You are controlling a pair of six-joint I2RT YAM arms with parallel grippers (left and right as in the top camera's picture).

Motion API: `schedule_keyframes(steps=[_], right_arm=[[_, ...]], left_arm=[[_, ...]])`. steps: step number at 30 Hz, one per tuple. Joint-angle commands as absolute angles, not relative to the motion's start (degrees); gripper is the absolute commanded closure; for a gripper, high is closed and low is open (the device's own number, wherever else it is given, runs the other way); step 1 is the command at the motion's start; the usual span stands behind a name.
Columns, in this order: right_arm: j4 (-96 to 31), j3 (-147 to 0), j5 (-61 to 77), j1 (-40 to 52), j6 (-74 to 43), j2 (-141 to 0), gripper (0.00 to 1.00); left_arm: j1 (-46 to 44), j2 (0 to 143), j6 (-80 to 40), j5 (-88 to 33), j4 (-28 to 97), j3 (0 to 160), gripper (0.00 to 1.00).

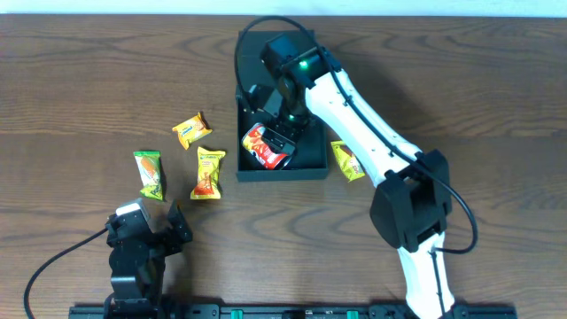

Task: Pack container
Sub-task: 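Push the can with the right gripper to lie flat in the box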

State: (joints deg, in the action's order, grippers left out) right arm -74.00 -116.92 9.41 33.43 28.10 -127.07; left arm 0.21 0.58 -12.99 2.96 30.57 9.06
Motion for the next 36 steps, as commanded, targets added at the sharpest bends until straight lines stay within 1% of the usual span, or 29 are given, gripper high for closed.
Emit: schedule_keyframes(steps=[1,8,13,16,19,20,21,29,34,36], right_arm=[[-72.9,-113.14,9.91,34.52,30.61,-126.98,0.13],[-67.75,-107.0,9.91,37.41,30.5,-126.98,0.11],[-64.25,-104.36,6.44,38.35,30.26,-127.0,0.13],[-62.46,-102.96,4.47,38.44,30.26,-127.0,0.21],[-61.91,-102.35,4.47,38.44,30.26,-127.0,0.35],[-61.6,-102.35,4.36,38.44,30.24,-127.0,0.41],[-61.01,-102.35,3.75,38.44,29.45,-127.0,0.43],[-59.2,-102.35,-9.23,38.44,27.92,-127.0,0.46],[-59.11,-102.35,-16.6,38.44,27.94,-127.0,0.52],[-59.13,-102.35,-18.06,38.44,28.03,-127.0,0.52]], left_arm=[[-0.03,0.21,-11.75,2.96,30.41,8.25,0.05],[-0.03,0.21,-11.77,2.96,30.41,8.25,0.05],[-0.03,0.21,-11.75,2.96,30.41,8.25,0.05],[-0.03,0.21,-11.75,2.96,30.41,8.25,0.05],[-0.03,0.21,-11.77,2.96,30.41,8.25,0.05],[-0.03,0.21,-11.77,2.96,30.41,8.25,0.05],[-0.03,0.21,-11.77,2.96,30.41,8.25,0.05],[-0.03,0.21,-11.75,2.96,30.41,8.25,0.05],[-0.03,0.21,-11.77,2.96,30.41,8.25,0.05],[-0.03,0.21,-11.75,2.96,30.41,8.25,0.05]])
